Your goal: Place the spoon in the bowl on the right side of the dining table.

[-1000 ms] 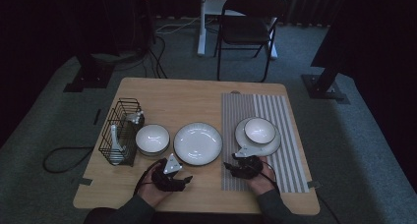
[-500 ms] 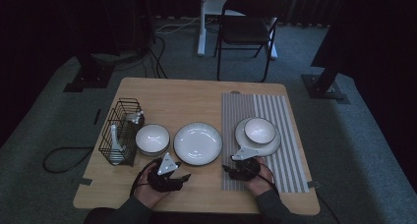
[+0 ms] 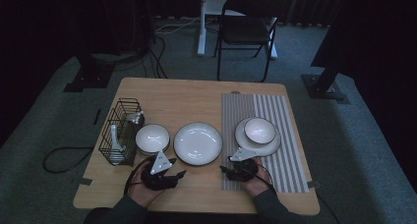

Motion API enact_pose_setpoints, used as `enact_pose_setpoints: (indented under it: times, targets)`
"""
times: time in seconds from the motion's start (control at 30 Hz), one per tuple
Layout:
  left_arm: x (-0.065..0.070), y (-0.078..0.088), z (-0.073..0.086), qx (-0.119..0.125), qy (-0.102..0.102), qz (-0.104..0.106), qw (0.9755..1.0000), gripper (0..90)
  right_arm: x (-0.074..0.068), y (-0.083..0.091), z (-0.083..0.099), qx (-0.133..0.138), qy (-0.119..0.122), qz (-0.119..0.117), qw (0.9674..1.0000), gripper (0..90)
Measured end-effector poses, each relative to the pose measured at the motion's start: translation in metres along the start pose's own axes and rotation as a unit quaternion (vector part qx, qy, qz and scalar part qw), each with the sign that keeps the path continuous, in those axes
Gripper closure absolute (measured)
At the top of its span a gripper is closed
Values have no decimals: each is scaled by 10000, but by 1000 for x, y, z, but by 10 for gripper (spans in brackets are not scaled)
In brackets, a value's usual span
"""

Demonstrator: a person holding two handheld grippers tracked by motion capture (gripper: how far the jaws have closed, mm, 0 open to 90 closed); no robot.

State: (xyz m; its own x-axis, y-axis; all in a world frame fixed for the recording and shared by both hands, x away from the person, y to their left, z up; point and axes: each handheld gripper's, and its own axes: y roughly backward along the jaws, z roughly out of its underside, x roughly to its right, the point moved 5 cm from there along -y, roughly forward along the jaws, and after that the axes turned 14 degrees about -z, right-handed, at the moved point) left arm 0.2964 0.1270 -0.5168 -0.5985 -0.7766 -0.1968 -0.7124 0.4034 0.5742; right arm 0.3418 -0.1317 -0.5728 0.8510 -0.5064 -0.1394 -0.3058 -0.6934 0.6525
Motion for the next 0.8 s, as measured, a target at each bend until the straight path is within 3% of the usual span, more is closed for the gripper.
enact_pose_setpoints:
  times: [0.37,0.6,0.8]
  targets:
    - [-16,17,-10,165,95,-484,9986,448,-3,-6,1,-47,20,13,10000,475]
    - [-26,24,-12,100,272,-799,9964,468,-5,-8,0,-10,4,-4,10000,475]
    - [-34,31,-14,183,379,-975,9943,472,-6,-10,0,-18,15,-20,10000,474]
